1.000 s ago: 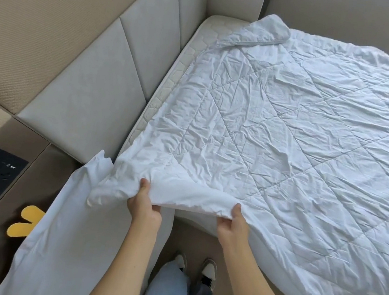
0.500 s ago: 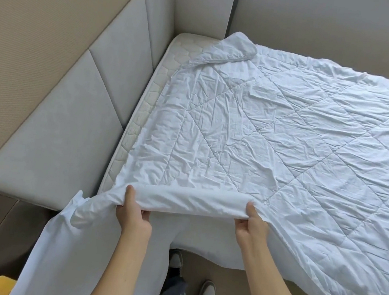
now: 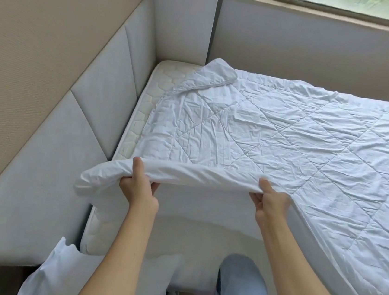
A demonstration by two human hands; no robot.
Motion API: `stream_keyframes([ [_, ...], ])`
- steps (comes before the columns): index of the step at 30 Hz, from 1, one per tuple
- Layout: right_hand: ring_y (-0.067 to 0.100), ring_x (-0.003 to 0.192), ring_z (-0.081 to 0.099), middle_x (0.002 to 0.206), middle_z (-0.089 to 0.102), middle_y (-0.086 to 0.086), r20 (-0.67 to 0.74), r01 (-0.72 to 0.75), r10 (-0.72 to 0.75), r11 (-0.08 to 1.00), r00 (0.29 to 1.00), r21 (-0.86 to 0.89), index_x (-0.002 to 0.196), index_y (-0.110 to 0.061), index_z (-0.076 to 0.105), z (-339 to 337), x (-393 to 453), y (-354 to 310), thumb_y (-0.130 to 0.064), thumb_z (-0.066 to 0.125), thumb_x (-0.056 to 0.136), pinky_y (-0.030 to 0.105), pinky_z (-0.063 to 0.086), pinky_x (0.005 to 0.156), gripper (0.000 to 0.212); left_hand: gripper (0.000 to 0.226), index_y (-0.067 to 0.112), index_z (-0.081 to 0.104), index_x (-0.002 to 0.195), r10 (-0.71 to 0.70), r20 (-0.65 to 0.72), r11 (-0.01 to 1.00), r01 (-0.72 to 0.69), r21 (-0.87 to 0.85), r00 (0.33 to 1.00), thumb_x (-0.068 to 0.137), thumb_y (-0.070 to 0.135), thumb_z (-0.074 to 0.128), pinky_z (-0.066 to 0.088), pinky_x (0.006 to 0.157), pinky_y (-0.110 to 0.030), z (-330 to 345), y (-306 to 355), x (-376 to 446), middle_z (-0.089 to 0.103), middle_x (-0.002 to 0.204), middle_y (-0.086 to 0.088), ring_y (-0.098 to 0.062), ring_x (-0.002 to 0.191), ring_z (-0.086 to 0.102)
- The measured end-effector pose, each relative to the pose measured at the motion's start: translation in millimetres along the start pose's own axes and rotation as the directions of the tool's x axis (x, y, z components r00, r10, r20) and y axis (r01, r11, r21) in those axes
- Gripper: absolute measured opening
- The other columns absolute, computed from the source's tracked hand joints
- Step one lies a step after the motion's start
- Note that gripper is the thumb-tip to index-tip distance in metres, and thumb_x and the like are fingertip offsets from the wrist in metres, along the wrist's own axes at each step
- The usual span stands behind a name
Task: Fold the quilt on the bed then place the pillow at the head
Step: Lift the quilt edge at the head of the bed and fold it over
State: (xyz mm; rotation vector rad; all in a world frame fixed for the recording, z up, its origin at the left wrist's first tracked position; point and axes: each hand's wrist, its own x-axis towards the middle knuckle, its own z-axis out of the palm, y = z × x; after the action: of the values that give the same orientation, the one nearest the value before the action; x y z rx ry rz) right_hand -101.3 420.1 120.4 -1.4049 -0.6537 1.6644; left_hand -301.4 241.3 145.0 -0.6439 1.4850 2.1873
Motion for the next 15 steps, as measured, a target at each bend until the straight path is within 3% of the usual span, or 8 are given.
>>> stream_keyframes([
  [5,0.014,0.072,0.068,0.092,0.069,0.006,0.070,0.069,-0.066,0.997,0.995,-0.032,0.108,-0.003,0.067,58,30,-37,-0.002,0.072,0.090,0.030,0.061,0.056,0.019,0.007,0.025,0.062,0.095,-0.011,-0.008,1.000,0.011,-0.010,1.000,0.094,0.030,0.067,0.060,0.065,-0.032,48,23,23,0.070,0.101,-0.001,-0.017,0.089,0.071],
  [10,0.015,0.078,0.068,0.105,0.069,0.011,0.096,0.091,-0.085,0.994,0.992,-0.055,0.119,0.001,0.065,113,79,-60,0.000,0.070,0.091,0.031,0.064,0.061,0.029,0.009,0.023,0.060,0.090,-0.020,-0.011,0.999,0.020,-0.025,1.000,0.094,0.025,0.068,0.061,0.066,-0.034,105,33,61,0.069,0.096,-0.002,-0.019,0.088,0.071],
  [13,0.016,0.077,0.067,0.105,0.067,0.013,0.115,0.097,-0.085,0.989,0.990,-0.110,0.122,0.008,0.063,146,119,-67,0.001,0.070,0.091,0.033,0.064,0.066,0.033,0.010,0.020,0.059,0.095,-0.033,-0.041,0.998,0.031,-0.052,0.999,0.094,0.023,0.068,0.059,0.060,-0.034,144,29,97,0.068,0.095,-0.003,-0.020,0.084,0.070],
  [15,0.016,0.078,0.067,0.103,0.068,0.013,0.132,0.096,-0.075,0.984,0.988,-0.153,0.120,0.007,0.062,170,151,-69,0.001,0.068,0.091,0.029,0.064,0.060,0.030,0.020,0.015,0.059,0.108,-0.048,-0.087,0.997,0.043,-0.061,0.995,0.093,0.023,0.069,0.058,0.055,-0.032,169,20,127,0.068,0.098,-0.005,-0.020,0.082,0.070],
])
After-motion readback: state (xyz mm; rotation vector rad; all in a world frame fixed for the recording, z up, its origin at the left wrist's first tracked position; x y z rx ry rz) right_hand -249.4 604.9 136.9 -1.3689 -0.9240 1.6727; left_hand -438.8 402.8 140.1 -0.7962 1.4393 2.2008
